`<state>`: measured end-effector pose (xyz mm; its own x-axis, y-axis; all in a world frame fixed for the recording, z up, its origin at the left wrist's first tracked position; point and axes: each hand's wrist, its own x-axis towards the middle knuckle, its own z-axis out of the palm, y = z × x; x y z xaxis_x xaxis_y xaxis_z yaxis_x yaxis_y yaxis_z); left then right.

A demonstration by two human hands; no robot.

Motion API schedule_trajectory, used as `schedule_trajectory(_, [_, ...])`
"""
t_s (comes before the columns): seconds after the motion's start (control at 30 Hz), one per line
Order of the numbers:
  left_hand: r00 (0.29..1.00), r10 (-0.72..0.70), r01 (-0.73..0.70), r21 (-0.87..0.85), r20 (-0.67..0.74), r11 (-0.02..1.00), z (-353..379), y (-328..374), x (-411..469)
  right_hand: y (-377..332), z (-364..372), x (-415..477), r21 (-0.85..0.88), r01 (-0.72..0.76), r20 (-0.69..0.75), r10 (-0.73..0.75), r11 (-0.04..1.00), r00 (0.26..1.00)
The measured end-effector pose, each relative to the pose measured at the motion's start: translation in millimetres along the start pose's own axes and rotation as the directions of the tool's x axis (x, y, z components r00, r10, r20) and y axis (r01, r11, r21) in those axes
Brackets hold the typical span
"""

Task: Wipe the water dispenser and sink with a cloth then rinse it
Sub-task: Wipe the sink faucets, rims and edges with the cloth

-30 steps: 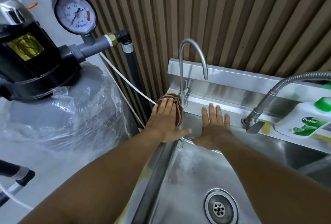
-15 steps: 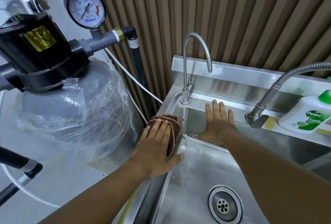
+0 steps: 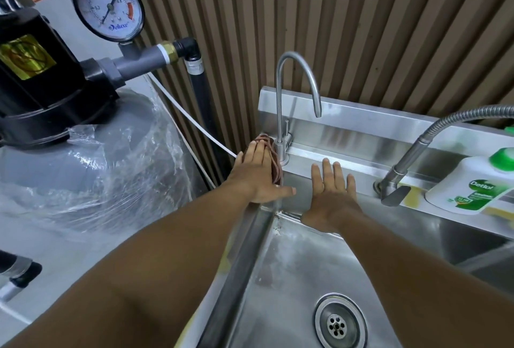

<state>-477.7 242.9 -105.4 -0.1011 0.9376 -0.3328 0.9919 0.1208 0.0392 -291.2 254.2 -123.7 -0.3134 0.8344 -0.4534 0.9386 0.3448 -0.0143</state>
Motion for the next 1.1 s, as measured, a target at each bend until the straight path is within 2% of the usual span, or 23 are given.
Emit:
schedule_trajectory(0.2, [1.000,0.009,-0.010,-0.051,-0.013,0.999,-8,-2,14,0,0,-1,0.005,0.004,-0.002,-0.004,1.000,1.000])
schedule_trajectory(0.43, [0.993,0.053,-0.047,0.062,-0.101,0.997,20,-4,-18,-1,-2,-2,0.014,-0.001,0.001,0.001,1.000,1.000])
schedule_trajectory(0.63, [0.989,0.102,-0.096,0.060,-0.107,0.994,43,-14,-83,0,-7,-6,0.008,0.014,0.013,-0.014,1.000,1.000])
schedule_trajectory(0.83, [0.995,0.096,-0.094,0.092,-0.024,0.991,65,-22,-172,1,-5,-8,-0.002,0.021,-0.015,-0.021,1.000,1.000])
schedule_trajectory(0.93, [0.997,0.082,-0.081,0.112,-0.013,0.990,63,-22,-165,-1,-5,-6,-0.001,0.017,-0.017,-0.017,1.000,1.000])
schedule_trajectory(1.1, [0.997,0.075,-0.073,0.106,-0.015,0.992,46,-14,-106,1,-3,-2,0.015,0.026,-0.017,-0.026,1.000,1.000])
